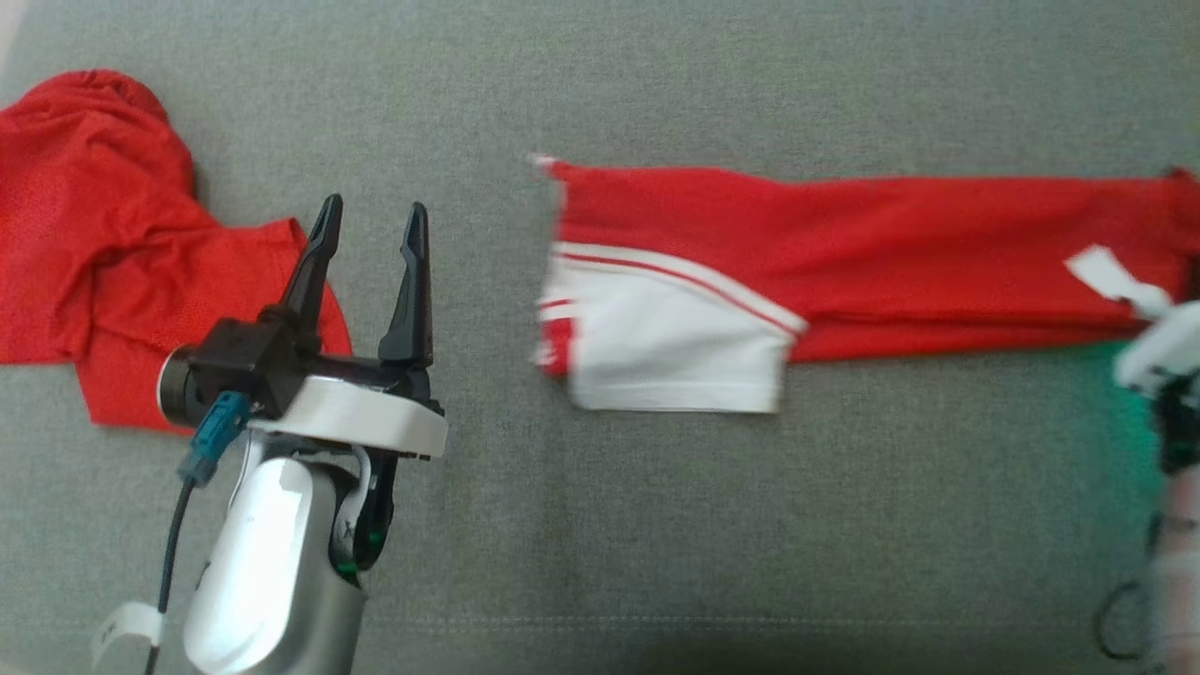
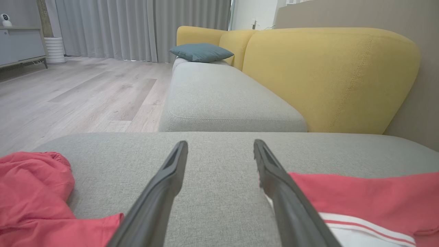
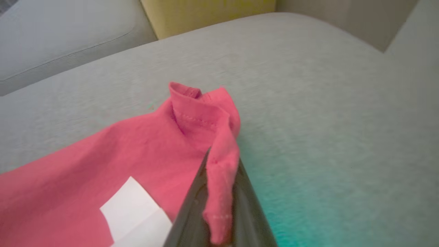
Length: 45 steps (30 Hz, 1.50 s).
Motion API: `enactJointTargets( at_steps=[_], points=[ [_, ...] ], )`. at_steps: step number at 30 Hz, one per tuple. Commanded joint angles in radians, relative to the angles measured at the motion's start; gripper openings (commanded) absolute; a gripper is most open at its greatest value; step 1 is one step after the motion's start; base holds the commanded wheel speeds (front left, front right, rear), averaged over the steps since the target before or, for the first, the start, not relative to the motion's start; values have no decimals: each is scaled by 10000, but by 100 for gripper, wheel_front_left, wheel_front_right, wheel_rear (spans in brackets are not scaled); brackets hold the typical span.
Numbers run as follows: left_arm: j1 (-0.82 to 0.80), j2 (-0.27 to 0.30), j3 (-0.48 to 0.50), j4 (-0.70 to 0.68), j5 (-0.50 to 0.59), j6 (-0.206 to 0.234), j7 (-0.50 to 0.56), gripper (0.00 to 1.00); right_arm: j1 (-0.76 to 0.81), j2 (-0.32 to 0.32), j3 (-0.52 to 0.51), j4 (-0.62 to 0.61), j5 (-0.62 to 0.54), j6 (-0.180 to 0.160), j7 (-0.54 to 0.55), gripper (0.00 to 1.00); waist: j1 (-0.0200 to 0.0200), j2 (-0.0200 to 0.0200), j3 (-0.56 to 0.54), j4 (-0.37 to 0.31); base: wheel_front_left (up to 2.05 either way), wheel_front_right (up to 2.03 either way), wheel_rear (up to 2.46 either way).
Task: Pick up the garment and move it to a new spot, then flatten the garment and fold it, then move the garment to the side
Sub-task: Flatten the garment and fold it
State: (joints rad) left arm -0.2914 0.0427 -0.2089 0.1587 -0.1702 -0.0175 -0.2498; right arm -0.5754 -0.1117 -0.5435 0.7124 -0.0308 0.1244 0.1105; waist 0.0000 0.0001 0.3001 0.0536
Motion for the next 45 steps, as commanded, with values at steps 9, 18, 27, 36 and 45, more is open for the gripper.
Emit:
enactJointTargets(
  at_steps=[9,18,27,36,45],
  points=[
    [90,76,456,-310,-95,15,-120,100,-172,4,-1369,-1046,-1292,63,-82,0,0,-1,-363,-94,0,0,0],
    [511,76,487,-215,-195,29,-120,100,-92,586,726,-1816,84,63,119,0,0,-1,-1286,-159,0,0,0],
    [990,76,481,-182,-402,112,-120,100,846,612,4835,-3132,3768,63,605,0,0,-1,-1913,129,0,0,0],
    [974,76,142,-138,-590,149,-120,100,1085,613,7635,-2470,5470,63,-297,0,0,-1,-1744,788,0,0,0],
    [904,76,-176,-55,-711,228,-120,100,463,614,8964,-532,6455,63,-1606,0,0,-1,-1522,1436,0,0,0]
  ],
)
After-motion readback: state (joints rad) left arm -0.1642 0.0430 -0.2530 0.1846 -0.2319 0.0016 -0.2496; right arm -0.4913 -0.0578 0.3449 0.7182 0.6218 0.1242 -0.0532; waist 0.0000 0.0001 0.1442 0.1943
